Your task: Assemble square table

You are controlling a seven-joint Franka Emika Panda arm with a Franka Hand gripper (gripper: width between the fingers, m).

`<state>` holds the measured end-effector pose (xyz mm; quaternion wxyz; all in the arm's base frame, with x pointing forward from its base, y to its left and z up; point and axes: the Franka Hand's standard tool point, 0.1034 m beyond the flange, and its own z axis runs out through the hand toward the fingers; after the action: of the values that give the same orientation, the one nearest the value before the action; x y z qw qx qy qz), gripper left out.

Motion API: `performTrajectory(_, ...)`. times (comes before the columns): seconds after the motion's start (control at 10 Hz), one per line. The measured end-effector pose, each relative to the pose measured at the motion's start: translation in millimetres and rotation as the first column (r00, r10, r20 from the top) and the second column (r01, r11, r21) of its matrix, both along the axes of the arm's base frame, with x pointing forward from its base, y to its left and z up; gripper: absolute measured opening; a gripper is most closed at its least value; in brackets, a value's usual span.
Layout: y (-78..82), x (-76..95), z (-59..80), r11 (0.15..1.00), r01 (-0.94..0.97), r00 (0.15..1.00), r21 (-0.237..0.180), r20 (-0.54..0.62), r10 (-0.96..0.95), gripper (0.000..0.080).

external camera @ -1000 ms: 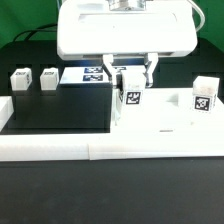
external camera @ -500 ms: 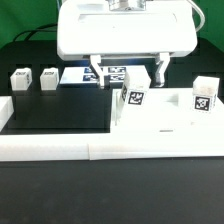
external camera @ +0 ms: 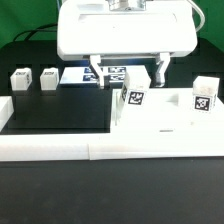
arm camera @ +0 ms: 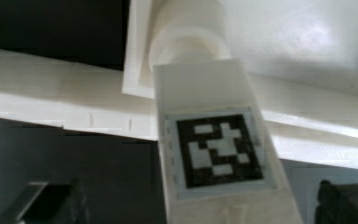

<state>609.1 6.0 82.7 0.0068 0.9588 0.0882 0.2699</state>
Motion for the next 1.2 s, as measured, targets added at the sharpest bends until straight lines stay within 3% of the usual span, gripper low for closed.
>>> performTrajectory(0.2,6.1,4.2,10.7,0.999,0.001,0.992,0.041,-0.125,0.004,0.0648)
performTrajectory(0.3,5.2,8.3,13.5,0.999,0.001,0.991,0.043,-0.132,0.005,0.0648)
performTrajectory(0.4,5.5,10.3,12.0,0.998,0.009,0.982,0.061,-0.187,0.003,0.0648)
performTrajectory(0.5,11.7,8.7,9.9,0.995,0.029,0.949,0.094,-0.314,0.002,0.0648)
performTrajectory(0.8,8.1,15.9,10.3,0.994,0.035,0.882,0.106,-0.472,0.019,0.0648)
performTrajectory(0.9,1.9,21.4,6.4,0.994,0.041,0.900,0.097,-0.436,0.005,0.0648)
performTrajectory(1.0,4.0,12.7,-2.0,0.995,0.045,0.901,0.092,-0.433,0.000,0.0648)
performTrajectory(1.2,6.7,6.8,-4.7,0.994,0.060,0.911,0.087,-0.412,-0.019,0.0648)
